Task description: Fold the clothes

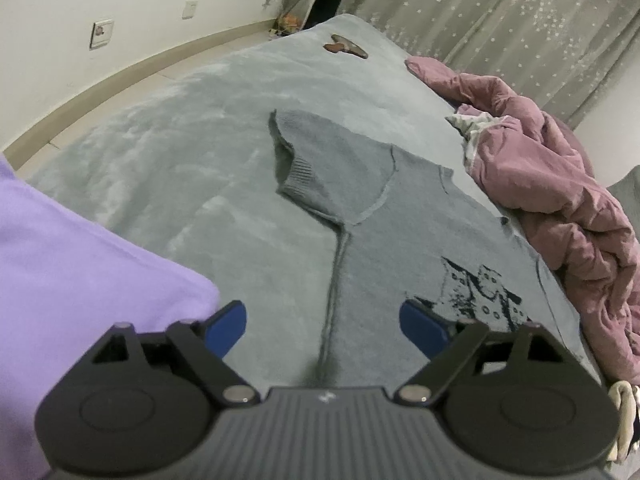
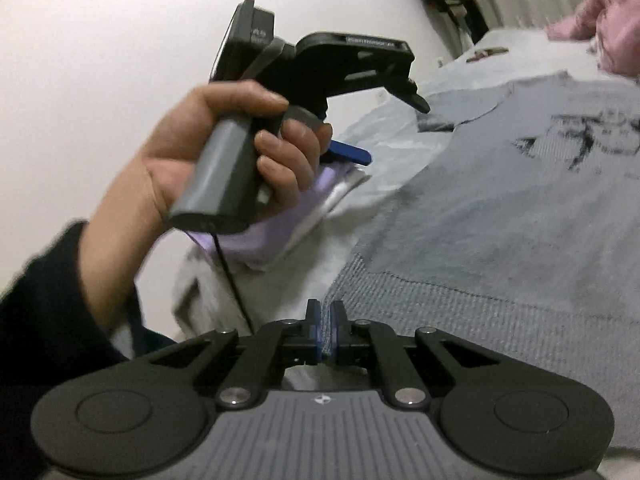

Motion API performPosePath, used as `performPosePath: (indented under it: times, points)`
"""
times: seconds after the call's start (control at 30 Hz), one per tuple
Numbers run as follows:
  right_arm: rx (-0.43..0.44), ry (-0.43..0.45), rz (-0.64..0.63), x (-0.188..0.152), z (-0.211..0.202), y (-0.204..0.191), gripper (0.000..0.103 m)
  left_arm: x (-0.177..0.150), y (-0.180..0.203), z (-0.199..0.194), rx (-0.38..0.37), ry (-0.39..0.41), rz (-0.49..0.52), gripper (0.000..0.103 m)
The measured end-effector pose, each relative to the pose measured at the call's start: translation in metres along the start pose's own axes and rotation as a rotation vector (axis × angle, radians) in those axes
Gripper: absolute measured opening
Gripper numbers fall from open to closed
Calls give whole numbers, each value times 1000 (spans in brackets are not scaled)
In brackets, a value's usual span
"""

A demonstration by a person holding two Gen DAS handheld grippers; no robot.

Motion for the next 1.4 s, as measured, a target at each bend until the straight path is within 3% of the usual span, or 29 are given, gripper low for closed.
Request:
performPosePath:
  times: [0.13,0.43,1.0,1.13,1.4]
  points:
    - [21,-8,28,-3,6,1,7,2,0,3,10,2,0,80]
    - [-25,-64,-53,-12,12,-3,8,19,2,24,30,-3,-35,83]
    - [-1,0,-50,5,-9,-5,12,59,-3,72,1,24,-102,86]
    - [16,8,-61,6,-16,-10,13,62,0,76,5,23,-76,86]
    - [-36,-21,-108,2,-9,-13,13,71,4,87,17,18,-43,87]
Point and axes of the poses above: each gripper's, at about its wrist camera, not at the fingertips, and z roughly the way its jaws point, y to its right, x to its top, the point moved 4 cm from there along z, roughly the way its jaws point, and after that the axes turned 10 degrees about x, right-handed, at the moved point
